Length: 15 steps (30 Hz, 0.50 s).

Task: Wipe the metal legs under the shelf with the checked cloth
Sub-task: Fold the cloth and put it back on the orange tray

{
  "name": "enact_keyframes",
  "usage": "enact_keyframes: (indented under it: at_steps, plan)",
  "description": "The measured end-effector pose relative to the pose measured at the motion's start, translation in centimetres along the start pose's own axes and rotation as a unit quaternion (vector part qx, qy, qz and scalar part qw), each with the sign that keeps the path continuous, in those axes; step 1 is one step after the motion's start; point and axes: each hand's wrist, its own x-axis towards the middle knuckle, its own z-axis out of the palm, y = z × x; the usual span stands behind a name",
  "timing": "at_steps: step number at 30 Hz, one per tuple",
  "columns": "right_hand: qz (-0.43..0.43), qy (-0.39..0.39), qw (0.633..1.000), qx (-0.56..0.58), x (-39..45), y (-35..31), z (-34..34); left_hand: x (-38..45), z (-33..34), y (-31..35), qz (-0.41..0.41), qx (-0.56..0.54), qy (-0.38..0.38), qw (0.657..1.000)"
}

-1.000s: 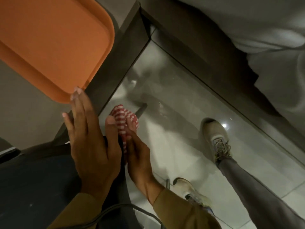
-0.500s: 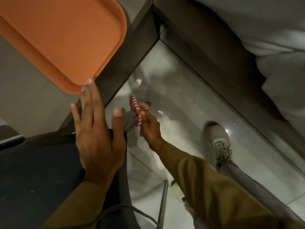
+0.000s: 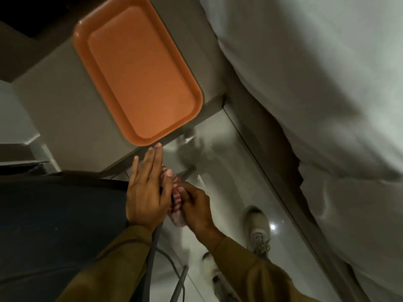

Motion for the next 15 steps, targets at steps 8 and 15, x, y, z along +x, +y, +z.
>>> enact_keyframes:
  at_steps: [8, 15]
  plan:
    - [0.165, -0.082, 0.967, 0.174, 0.4, -7.6, -5.6, -0.1, -0.6, 0.3, -0.059, -0.090, 0.029, 0.994]
    - [0.148, -0.132, 0.956, 0.216, -1.2, -19.1, -6.8, 3.3, -8.0, 5.8, -0.329, -0.525, 0.055, 0.783]
